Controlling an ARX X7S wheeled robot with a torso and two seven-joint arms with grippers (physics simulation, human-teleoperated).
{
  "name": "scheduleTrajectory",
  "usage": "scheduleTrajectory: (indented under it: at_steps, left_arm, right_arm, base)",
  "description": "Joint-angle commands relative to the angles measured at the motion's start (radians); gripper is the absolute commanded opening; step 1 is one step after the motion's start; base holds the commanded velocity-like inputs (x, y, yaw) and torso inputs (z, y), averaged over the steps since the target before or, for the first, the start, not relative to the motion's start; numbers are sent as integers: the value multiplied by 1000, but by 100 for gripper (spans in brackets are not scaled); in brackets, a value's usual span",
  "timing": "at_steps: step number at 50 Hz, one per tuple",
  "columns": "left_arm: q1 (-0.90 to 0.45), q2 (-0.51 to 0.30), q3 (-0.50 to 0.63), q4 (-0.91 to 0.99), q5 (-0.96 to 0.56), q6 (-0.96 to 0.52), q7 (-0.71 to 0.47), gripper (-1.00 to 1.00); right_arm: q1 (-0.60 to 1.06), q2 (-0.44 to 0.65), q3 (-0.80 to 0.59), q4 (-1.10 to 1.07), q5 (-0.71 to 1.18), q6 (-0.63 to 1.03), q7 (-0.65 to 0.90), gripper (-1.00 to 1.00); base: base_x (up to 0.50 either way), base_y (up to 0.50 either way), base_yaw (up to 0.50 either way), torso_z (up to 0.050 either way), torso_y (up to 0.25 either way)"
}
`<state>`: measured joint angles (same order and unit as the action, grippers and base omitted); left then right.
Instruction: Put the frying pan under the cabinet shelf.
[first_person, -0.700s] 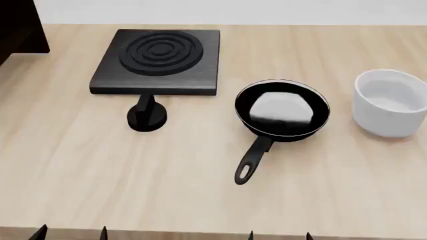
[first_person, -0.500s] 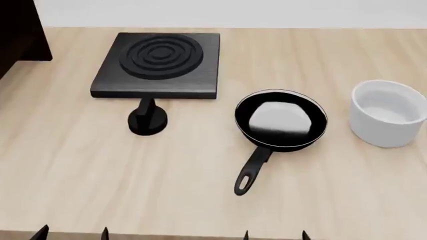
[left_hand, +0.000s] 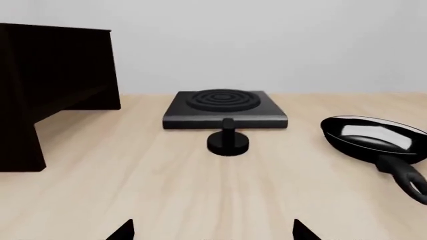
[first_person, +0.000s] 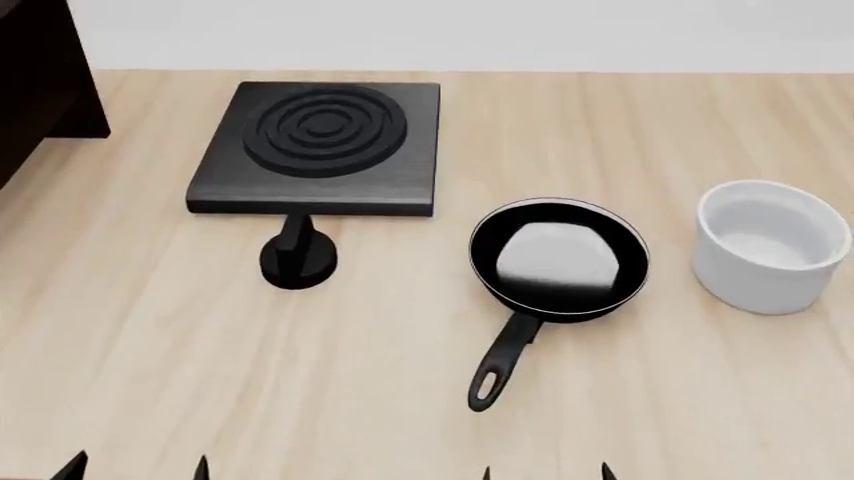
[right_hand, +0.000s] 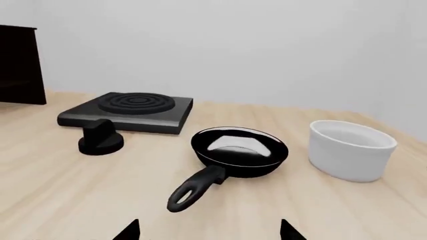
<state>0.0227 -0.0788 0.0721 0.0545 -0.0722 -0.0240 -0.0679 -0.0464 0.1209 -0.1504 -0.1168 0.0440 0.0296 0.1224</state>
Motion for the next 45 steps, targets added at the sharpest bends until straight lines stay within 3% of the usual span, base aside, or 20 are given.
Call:
scheduleTrajectory:
  at_steps: [1, 12, 17, 34, 45]
  left_arm:
    - [2, -16, 13, -3, -5, -4, -26, 100]
    - [-7, -30, 27, -5, -8, -10, -44, 100]
    - [-32, -47, 34, 33, -3, -105, -55, 100]
    - [-162, -112, 1, 216, -68, -394, -41, 100]
    - [-227, -142, 0, 277, -76, -471, -39, 100]
  right_arm:
    - [0, 15, -16, -18, 4, 19, 16, 100]
    - [9, 29, -21, -29, 3, 38, 29, 100]
    - [31, 60, -25, -123, -20, 150, 31, 100]
    - [164, 137, -11, -313, -36, 450, 13, 100]
    - [276, 195, -15, -432, -73, 628, -9, 100]
  base:
    - [0, 0, 0, 50, 41]
    - [0, 0, 0, 50, 39]
    - [0, 0, 0, 50, 39]
    - [0, 0, 0, 0, 0]
    - [0, 0, 0, 0, 0]
